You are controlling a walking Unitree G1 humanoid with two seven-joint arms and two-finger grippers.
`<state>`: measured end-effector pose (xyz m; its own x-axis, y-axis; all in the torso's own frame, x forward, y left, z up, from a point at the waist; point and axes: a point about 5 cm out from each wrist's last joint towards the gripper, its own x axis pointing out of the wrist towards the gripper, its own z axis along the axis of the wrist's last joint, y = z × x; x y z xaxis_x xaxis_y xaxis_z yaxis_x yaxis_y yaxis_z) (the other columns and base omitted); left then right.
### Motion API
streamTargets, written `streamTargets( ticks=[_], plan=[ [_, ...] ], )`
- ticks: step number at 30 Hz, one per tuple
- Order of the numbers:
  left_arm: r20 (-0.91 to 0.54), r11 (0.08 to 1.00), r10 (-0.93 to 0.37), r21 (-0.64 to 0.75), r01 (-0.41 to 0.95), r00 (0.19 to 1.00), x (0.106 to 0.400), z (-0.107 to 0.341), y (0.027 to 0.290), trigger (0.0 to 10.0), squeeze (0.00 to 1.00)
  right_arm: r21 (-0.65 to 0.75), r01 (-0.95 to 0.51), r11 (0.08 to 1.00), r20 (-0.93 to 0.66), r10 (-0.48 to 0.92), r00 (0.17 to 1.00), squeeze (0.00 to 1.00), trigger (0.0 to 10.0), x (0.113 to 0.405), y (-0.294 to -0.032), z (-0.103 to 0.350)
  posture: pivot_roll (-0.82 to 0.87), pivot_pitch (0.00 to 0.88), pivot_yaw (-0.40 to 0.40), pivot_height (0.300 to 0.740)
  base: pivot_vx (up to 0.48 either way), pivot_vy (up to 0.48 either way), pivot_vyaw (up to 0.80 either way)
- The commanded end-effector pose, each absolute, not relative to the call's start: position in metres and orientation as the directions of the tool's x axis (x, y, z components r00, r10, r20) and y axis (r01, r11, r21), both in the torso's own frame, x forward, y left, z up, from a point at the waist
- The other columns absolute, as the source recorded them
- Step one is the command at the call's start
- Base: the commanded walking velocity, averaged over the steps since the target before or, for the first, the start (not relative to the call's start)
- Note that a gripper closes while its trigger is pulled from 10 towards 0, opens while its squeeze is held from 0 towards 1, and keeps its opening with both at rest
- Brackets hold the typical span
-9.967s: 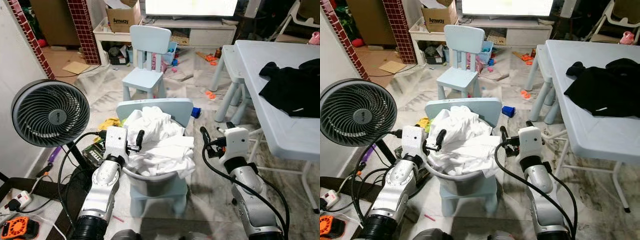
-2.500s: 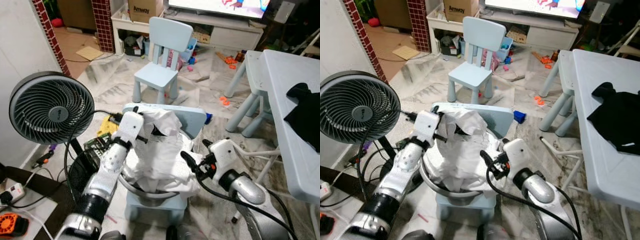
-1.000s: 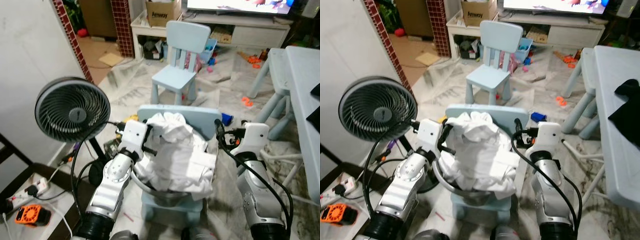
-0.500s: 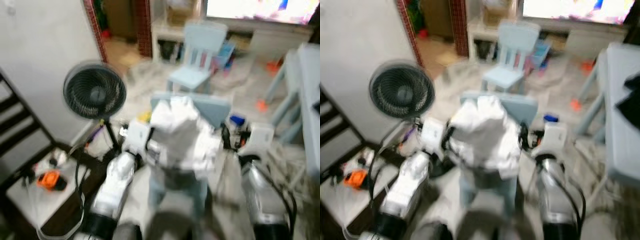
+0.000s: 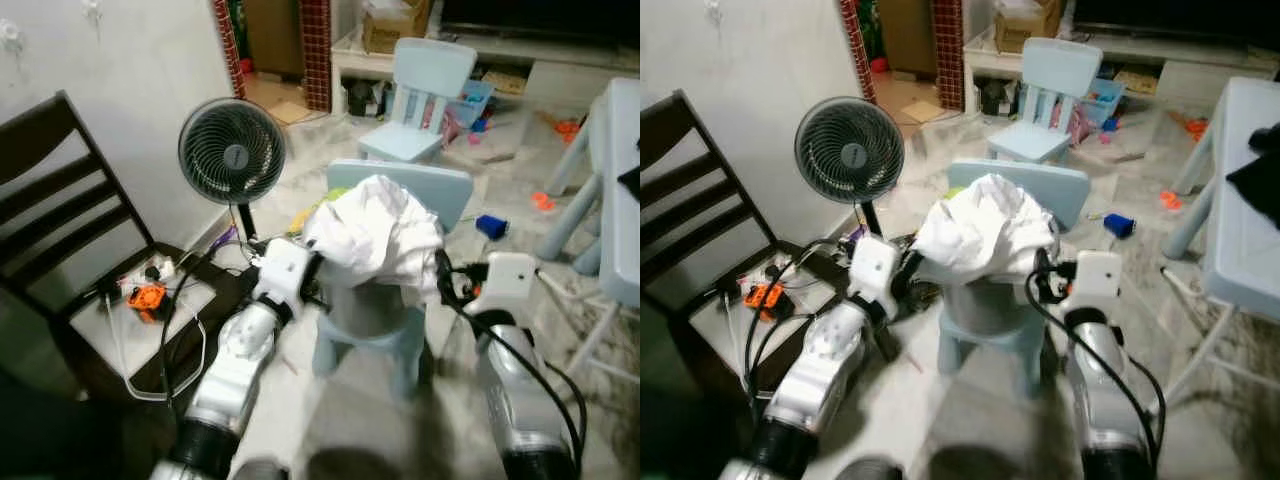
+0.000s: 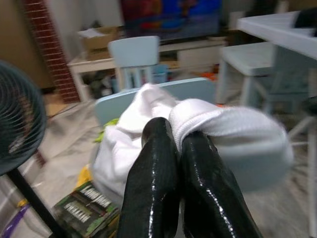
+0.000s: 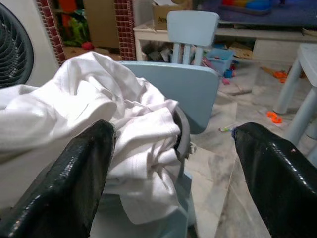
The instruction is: Hang hanger
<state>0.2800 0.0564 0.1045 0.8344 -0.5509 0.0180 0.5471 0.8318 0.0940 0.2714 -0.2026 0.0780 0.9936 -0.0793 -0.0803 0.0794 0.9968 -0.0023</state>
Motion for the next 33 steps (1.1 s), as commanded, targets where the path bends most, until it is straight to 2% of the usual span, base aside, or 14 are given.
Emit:
streamTargets(
  ticks=[1,6,14,33],
  plan=[
    [0.047,0.806,-0.586,0.14,0.575,0.809,0.28,0.112,0.054,10.0,0.0,0.015,0.077,0.997,-0.029,-0.076,0.997,0.0,10.0,0.276,-0.202,0.089,-0.05,0.0,0.042,0.74,0.0,0.0,0.0],
    [0.047,0.78,-0.621,0.144,0.61,0.783,0.278,0.113,0.05,10.0,0.0,0.025,0.097,0.995,-0.027,-0.096,0.995,0.0,10.0,0.277,-0.205,0.091,-0.05,0.0,0.043,0.74,0.0,0.0,0.0],
    [0.068,0.747,-0.661,0.142,0.649,0.747,0.278,0.119,0.048,10.0,0.0,0.03,0.099,0.995,-0.026,-0.098,0.995,0.0,10.0,0.278,-0.205,0.091,-0.05,0.0,0.046,0.74,0.0,0.0,-0.8],
    [0.095,0.735,-0.677,0.138,0.664,0.73,0.278,0.124,0.046,10.0,0.0,0.024,0.107,0.994,-0.013,-0.106,0.994,0.0,10.0,0.278,-0.206,0.094,-0.06,0.0,0.043,0.74,0.282,0.0,-0.8]
  ],
)
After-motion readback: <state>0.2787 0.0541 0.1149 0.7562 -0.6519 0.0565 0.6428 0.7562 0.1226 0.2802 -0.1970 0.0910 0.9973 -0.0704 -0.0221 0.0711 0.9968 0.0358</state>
